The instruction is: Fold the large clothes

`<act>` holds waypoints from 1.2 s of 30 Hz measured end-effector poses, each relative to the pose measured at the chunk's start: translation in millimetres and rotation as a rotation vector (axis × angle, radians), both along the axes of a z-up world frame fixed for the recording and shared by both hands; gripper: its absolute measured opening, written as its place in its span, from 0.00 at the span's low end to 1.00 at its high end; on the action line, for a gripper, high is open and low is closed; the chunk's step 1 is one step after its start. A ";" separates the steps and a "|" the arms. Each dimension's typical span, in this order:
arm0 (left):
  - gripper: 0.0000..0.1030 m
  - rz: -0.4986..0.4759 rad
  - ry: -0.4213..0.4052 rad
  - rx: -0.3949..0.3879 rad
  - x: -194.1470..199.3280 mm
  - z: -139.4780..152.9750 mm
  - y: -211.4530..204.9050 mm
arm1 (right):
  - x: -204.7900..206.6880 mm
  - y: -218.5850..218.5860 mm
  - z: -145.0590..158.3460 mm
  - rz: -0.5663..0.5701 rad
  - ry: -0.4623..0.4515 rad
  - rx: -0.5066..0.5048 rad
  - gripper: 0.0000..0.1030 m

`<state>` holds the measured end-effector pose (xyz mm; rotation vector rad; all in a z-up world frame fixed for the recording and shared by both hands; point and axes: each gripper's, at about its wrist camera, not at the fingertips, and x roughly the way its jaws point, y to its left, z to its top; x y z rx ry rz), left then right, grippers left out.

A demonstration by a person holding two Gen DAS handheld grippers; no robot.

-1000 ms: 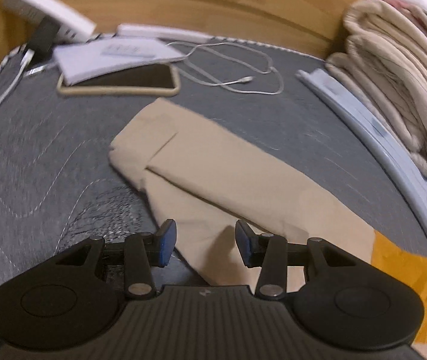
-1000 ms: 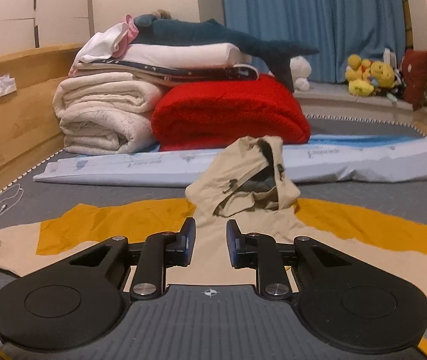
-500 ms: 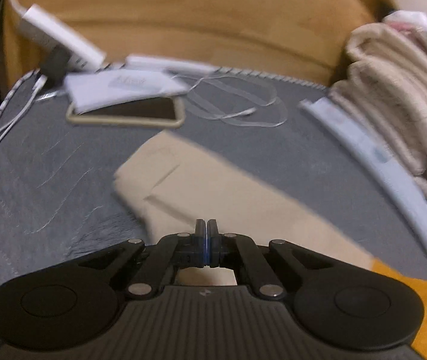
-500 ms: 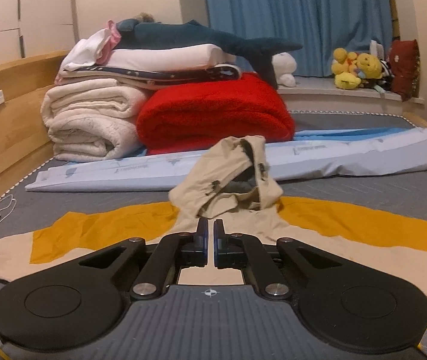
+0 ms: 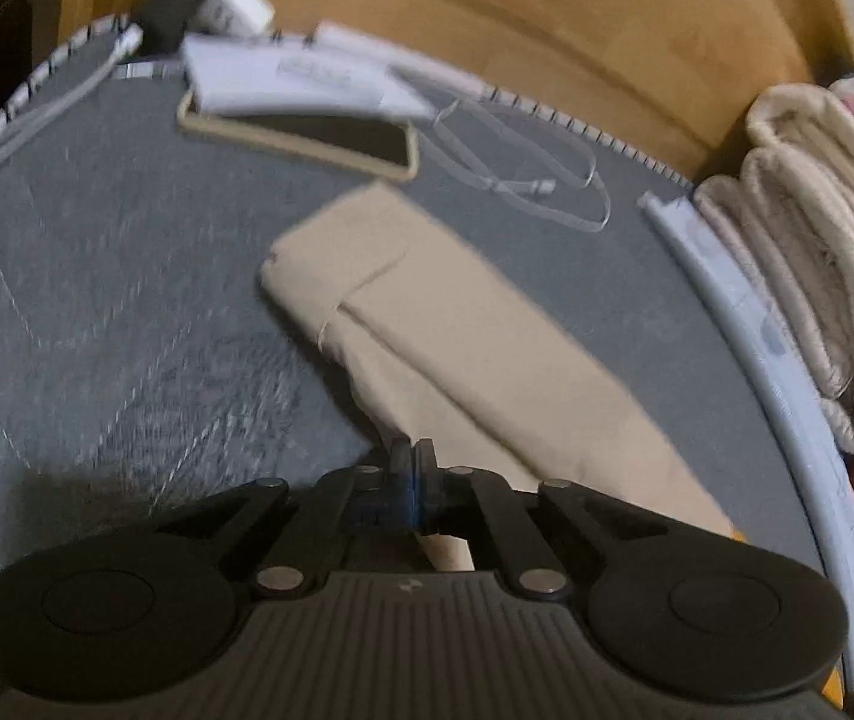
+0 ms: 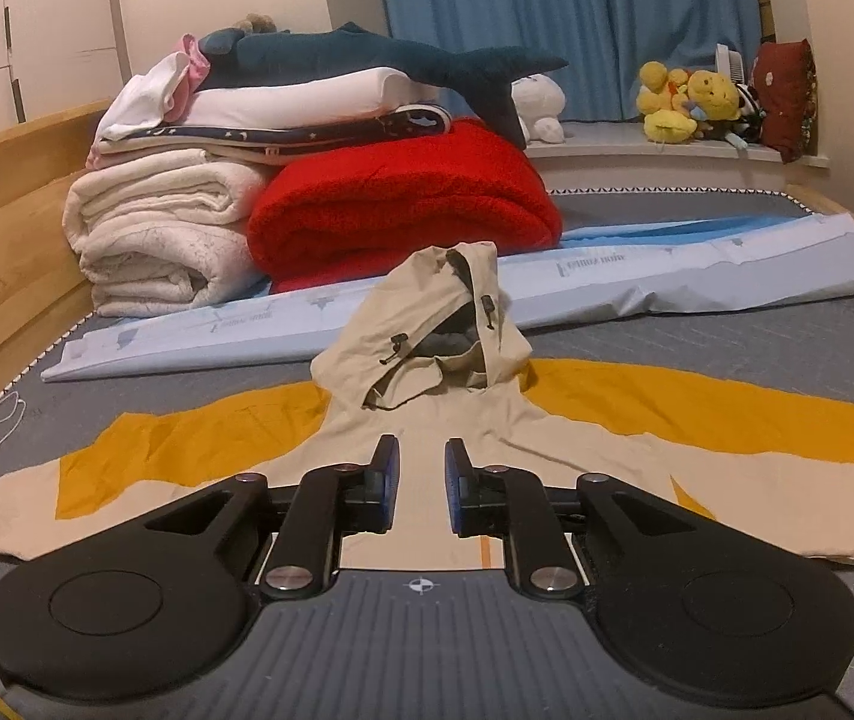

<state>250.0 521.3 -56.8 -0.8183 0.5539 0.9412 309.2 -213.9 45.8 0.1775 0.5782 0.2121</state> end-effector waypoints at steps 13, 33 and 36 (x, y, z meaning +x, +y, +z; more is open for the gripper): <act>0.00 -0.809 -0.291 0.470 85.1 158.4 -356.1 | -0.3 -12.7 -4.1 -0.036 0.057 -0.007 0.02; 0.33 -1.003 0.048 -0.033 130.1 84.2 -415.4 | 22.9 -24.8 -30.3 -0.054 0.161 0.146 0.03; 0.44 -0.932 0.120 -0.152 152.7 46.8 -403.4 | 29.6 -14.3 -39.8 -0.011 0.182 0.129 0.03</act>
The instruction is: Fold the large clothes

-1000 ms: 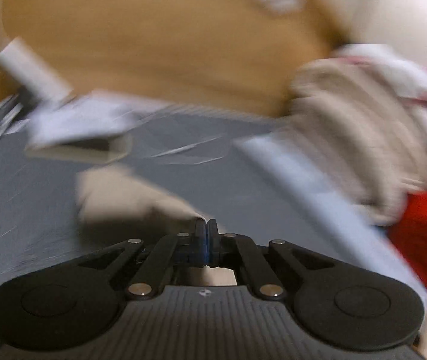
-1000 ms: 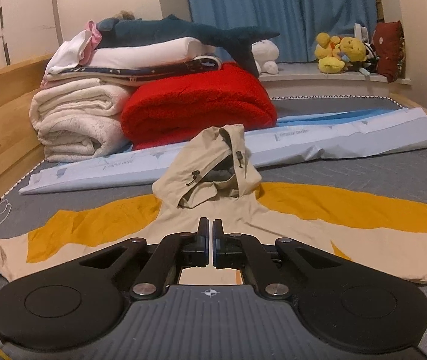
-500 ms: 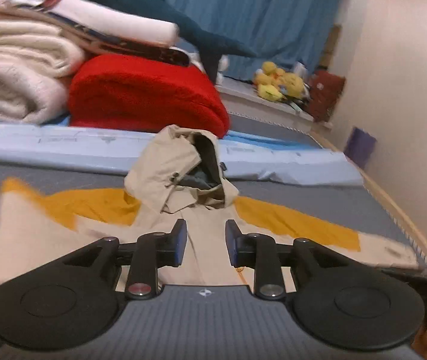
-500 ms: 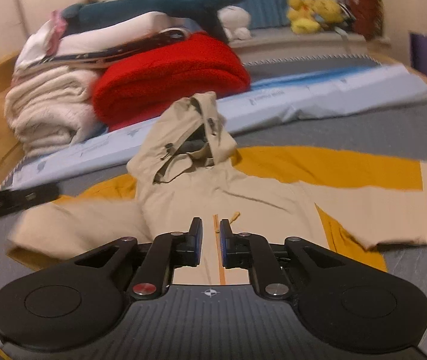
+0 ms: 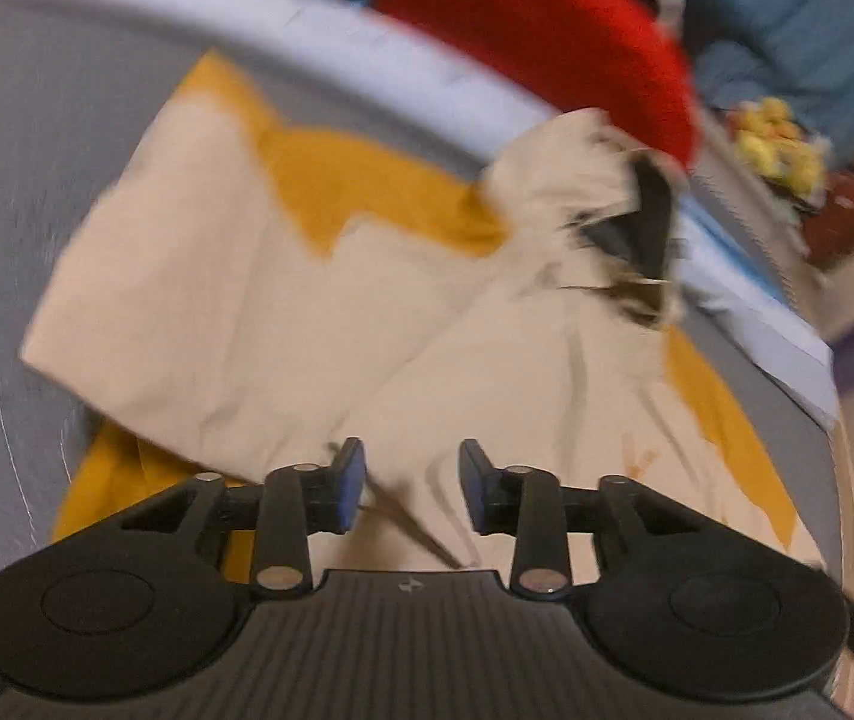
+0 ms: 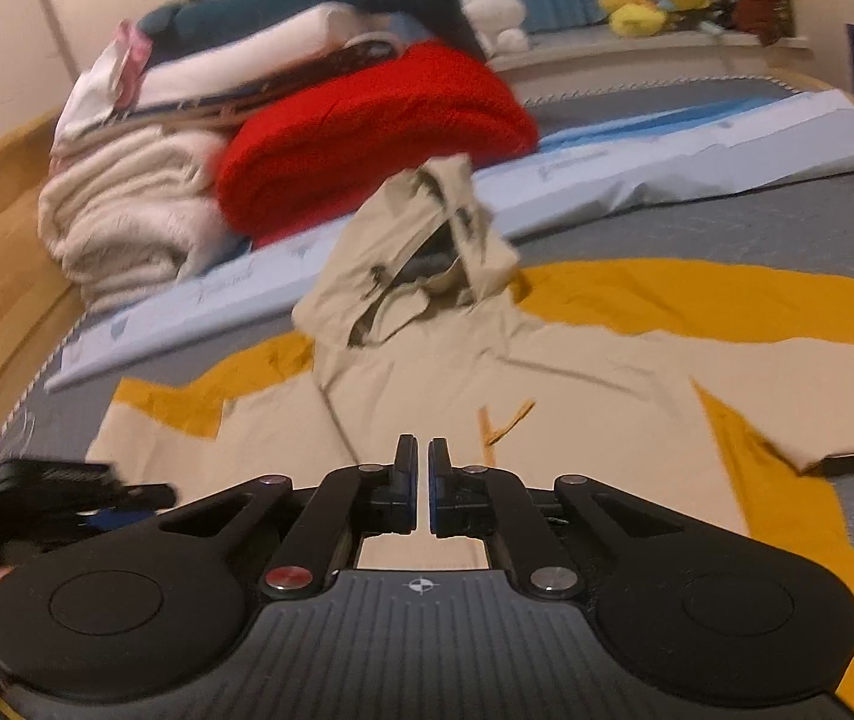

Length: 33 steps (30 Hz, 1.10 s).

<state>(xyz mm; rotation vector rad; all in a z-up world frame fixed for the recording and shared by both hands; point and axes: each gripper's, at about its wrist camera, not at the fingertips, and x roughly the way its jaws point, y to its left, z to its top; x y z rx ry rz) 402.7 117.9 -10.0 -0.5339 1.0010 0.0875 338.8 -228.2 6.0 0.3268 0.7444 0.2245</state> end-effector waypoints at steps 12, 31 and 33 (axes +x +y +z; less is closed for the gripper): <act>0.41 0.028 0.058 -0.023 25.2 -55.7 5.8 | 9.9 60.0 -14.7 0.293 -0.099 -0.163 0.33; 0.02 -0.519 -0.468 -0.219 -5.2 46.2 -60.8 | 10.4 114.2 -35.1 0.418 -0.209 -0.425 0.36; 0.05 -0.523 -0.473 -0.226 -5.0 46.1 -59.5 | 15.0 111.8 -33.6 0.399 -0.210 -0.406 0.15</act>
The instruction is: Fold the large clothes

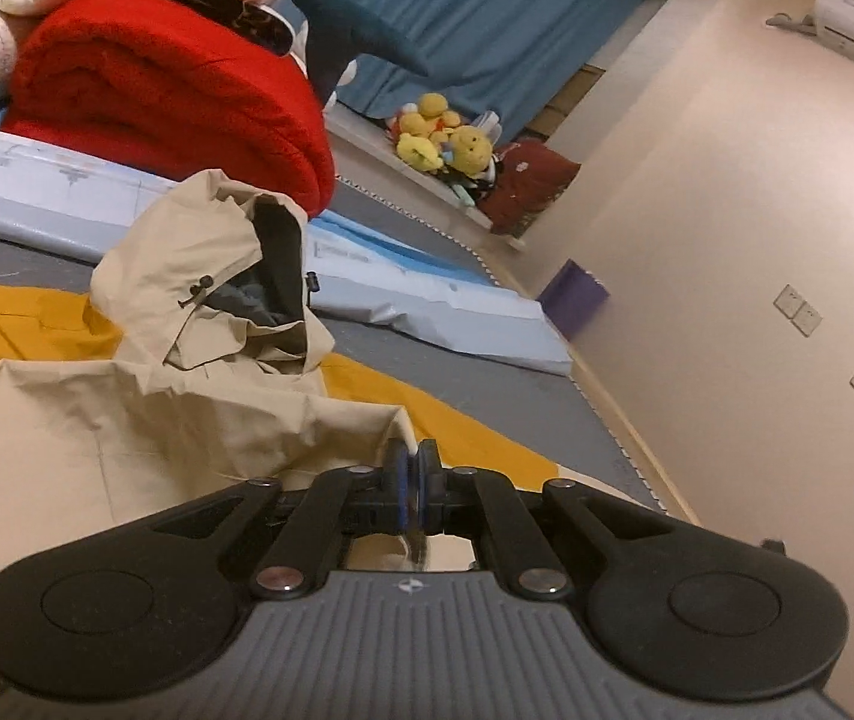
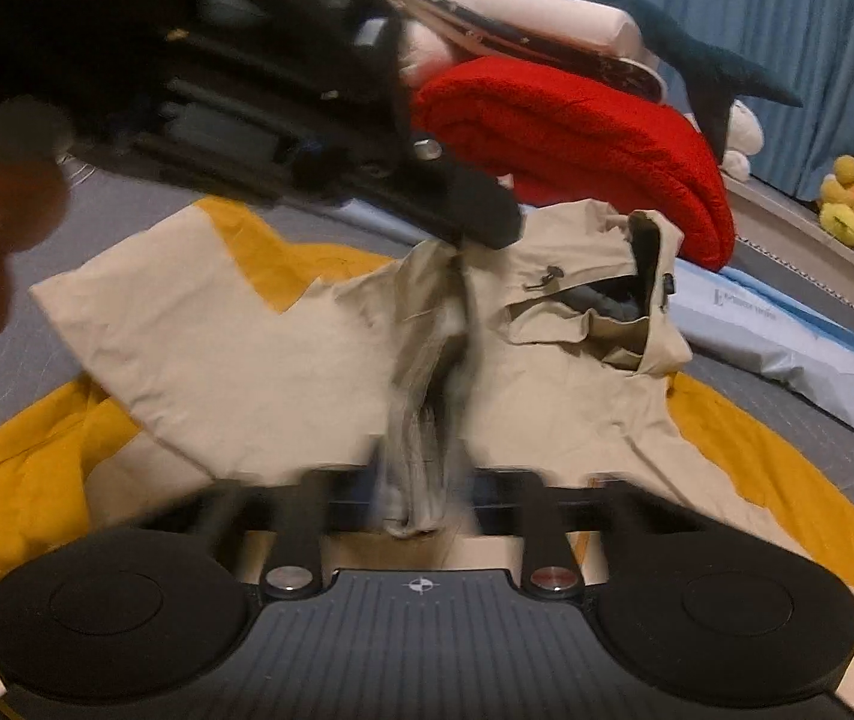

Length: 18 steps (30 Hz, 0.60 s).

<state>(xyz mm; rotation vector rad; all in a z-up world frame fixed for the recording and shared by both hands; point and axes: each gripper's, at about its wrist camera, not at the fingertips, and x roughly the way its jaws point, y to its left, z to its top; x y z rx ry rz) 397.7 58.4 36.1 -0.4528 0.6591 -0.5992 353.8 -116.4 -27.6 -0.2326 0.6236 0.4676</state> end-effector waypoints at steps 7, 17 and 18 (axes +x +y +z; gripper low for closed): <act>0.27 0.203 -0.066 -0.027 2.8 15.2 47.4 | 27.4 -79.1 33.3 -0.271 -0.014 0.392 0.11; 0.27 0.400 0.083 0.252 23.4 -13.9 78.1 | 60.9 -189.5 1.7 -0.765 0.138 0.484 0.12; 0.27 0.392 0.116 0.295 25.8 -19.9 78.3 | 63.0 -193.2 -0.4 -0.768 0.152 0.487 0.13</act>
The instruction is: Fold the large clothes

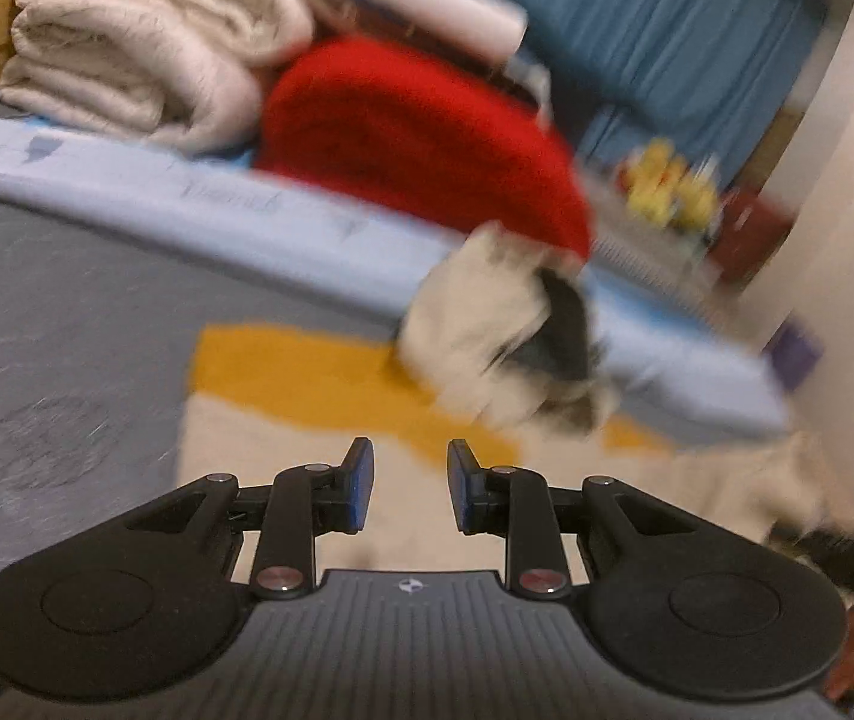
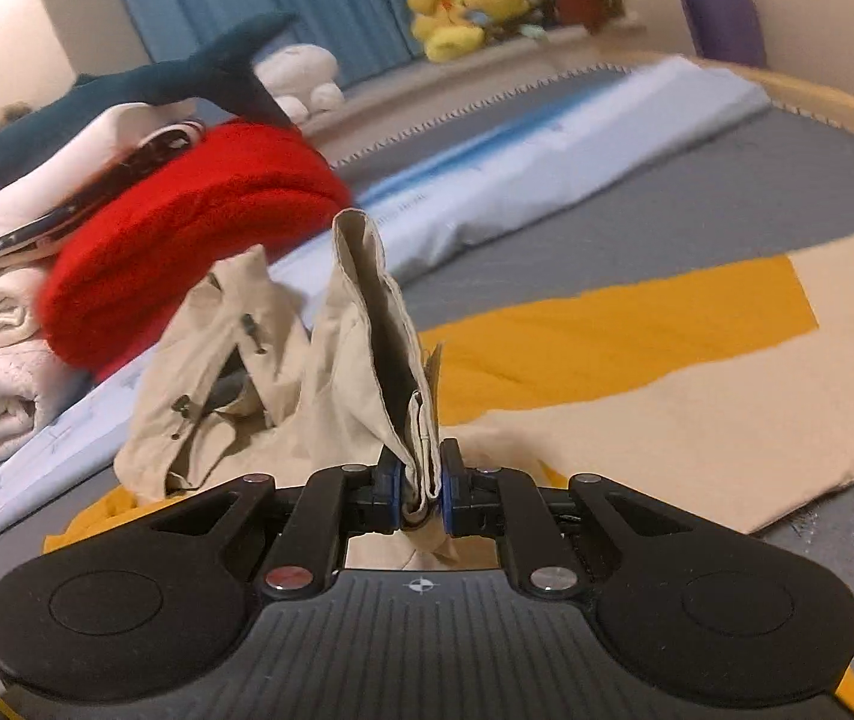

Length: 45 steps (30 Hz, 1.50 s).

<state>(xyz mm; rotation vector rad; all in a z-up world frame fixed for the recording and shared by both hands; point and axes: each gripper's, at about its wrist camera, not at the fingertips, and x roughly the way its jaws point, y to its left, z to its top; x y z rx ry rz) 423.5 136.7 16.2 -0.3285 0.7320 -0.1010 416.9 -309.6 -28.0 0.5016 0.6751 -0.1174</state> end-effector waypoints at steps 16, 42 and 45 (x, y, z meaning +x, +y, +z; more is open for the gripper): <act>0.29 0.006 0.310 0.214 7.6 -72.3 10.8 | 3.9 -25.6 -30.4 -0.205 0.125 0.034 0.41; 0.31 -0.106 0.423 0.259 8.5 -92.2 -11.3 | 3.1 -34.9 -37.6 -0.423 0.170 -0.089 0.16; 0.32 -0.088 0.397 0.236 8.0 -82.7 -9.7 | 5.3 -31.8 -35.4 -0.332 0.088 -0.056 0.16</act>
